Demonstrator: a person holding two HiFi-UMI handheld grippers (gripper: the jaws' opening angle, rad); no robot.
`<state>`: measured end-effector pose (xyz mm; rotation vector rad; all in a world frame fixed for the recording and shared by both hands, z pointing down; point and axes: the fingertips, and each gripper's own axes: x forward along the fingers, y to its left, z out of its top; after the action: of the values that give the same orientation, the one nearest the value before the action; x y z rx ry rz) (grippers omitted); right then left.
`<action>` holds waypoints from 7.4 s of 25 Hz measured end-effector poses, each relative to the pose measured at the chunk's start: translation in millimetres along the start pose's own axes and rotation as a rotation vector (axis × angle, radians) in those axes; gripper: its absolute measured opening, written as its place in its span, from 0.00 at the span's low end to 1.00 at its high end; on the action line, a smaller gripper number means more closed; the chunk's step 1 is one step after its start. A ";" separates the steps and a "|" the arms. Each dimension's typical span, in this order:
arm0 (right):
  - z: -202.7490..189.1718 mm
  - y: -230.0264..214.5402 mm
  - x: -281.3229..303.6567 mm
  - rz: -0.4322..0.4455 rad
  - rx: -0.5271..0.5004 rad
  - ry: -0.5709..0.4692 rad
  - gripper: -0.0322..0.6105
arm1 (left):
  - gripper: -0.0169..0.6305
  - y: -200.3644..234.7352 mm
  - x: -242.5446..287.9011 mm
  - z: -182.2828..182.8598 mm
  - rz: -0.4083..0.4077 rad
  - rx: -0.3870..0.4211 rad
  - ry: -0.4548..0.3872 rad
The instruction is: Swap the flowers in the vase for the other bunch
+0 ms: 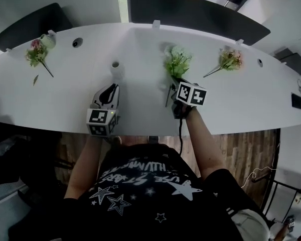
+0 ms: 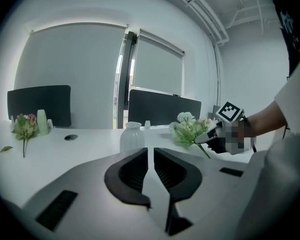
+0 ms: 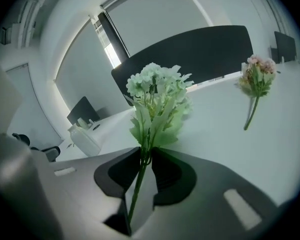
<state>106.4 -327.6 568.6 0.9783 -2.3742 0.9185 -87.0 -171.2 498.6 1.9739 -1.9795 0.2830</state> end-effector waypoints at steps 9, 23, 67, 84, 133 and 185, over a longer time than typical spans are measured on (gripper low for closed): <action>-6.9 -15.6 11.7 -0.022 0.017 0.078 0.17 | 0.08 -23.0 -0.7 -0.9 0.026 -0.018 -0.002; 0.4 -10.7 -10.7 -0.095 -0.065 -0.007 0.31 | 0.04 -19.2 -13.0 -0.1 0.004 -0.010 -0.042; 81.7 -133.2 -102.1 -0.191 0.007 -0.240 0.05 | 0.04 -92.7 74.2 49.0 -0.147 0.030 -0.106; 101.1 -262.1 -66.4 -0.384 0.387 -0.219 0.36 | 0.04 -99.2 105.6 44.4 -0.111 0.095 -0.016; 127.6 -131.2 -85.6 -0.005 0.634 -0.352 0.12 | 0.04 -98.5 46.6 49.2 -0.218 0.173 -0.098; 177.1 269.3 3.1 0.536 -0.018 -0.591 0.13 | 0.46 47.7 32.5 12.6 -0.309 0.110 -0.046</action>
<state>-114.4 -309.7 334.4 0.6709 -3.2411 0.8593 -135.2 -205.1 503.2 2.3363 -1.6818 0.2762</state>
